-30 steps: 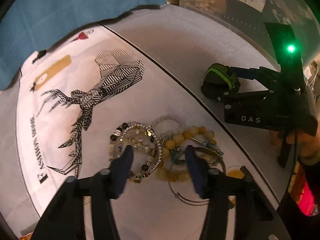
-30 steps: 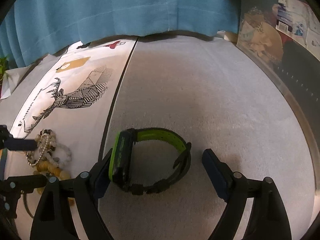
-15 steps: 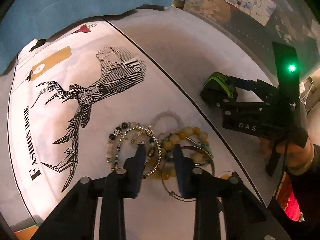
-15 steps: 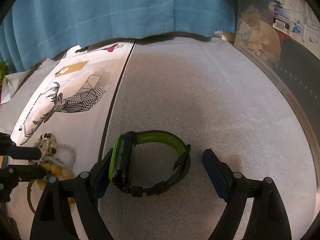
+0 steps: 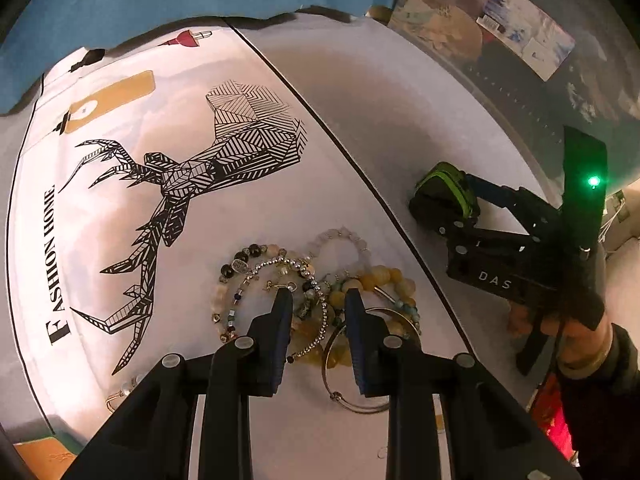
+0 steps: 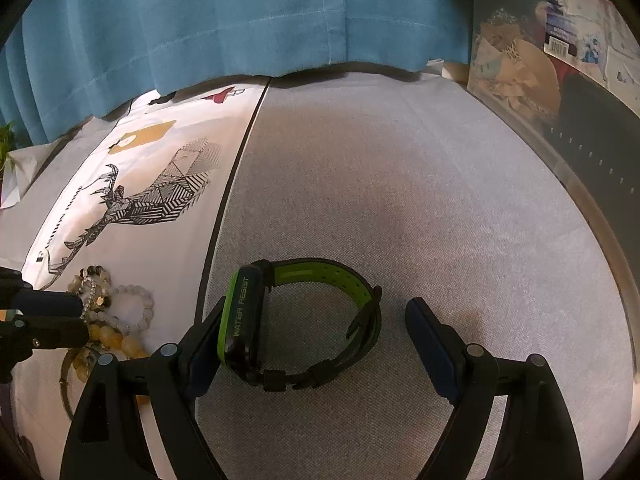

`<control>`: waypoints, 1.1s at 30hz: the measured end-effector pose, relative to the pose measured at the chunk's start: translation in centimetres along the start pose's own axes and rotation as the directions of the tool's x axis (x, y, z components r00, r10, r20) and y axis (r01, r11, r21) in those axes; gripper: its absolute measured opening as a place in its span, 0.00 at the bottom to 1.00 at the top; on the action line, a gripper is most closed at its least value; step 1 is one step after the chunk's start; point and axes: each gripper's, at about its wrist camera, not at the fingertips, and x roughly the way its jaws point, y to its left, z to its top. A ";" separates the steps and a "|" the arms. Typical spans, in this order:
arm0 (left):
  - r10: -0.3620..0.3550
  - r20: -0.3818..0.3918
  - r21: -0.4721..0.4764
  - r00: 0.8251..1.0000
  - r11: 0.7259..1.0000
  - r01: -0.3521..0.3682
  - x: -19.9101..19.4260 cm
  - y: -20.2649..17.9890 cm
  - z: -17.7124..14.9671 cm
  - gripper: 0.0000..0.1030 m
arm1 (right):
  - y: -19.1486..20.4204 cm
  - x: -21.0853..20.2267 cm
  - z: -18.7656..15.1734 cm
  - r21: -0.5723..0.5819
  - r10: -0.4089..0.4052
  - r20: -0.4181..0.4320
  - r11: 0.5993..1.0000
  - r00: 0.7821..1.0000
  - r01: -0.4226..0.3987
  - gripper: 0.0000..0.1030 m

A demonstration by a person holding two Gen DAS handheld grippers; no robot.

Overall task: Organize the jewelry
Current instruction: 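Grasp the green-black watch with the right tool while the left tool grasps a dark beaded bracelet, then carry the watch and dark beaded bracelet over the copper tray with both tools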

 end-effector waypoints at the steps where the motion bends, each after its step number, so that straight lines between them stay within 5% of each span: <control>1: 0.001 0.001 0.003 1.000 1.000 -0.001 0.1 -0.1 0.0 0.21 | 0.1 0.0 0.0 -0.003 -0.005 -0.002 1.000 1.000 0.005 0.83; 3: -0.002 0.009 0.014 1.000 1.000 0.002 0.1 -0.4 0.0 0.06 | 0.2 0.1 0.0 -0.010 -0.011 -0.003 1.000 1.000 0.011 0.81; 4: -0.002 0.011 0.018 1.000 1.000 0.002 0.0 -0.5 0.0 0.01 | 0.3 0.0 0.0 -0.014 -0.003 0.004 1.000 1.000 0.003 0.71; 5: -0.005 0.016 0.021 1.000 1.000 0.005 -0.2 -0.6 -0.1 0.01 | 0.3 -0.2 0.0 -0.019 0.001 0.015 1.000 1.000 -0.001 0.62; 8: -0.015 0.054 0.024 0.998 1.000 0.014 -1.8 -0.9 -0.5 0.01 | 0.3 -0.5 -0.2 -0.021 0.018 0.019 1.000 1.000 -0.018 0.59; 19: -0.027 0.269 -0.029 0.963 0.999 0.036 -12.4 -1.1 -3.3 0.01 | 0.1 -7.7 -1.2 -0.014 0.025 0.113 1.000 0.993 -0.023 0.58; 33: 0.081 0.313 -0.167 0.946 0.986 -0.029 -22.4 -1.6 -18.1 0.01 | 6.4 -20.8 -10.9 -0.051 0.114 0.127 0.993 0.985 -0.108 0.58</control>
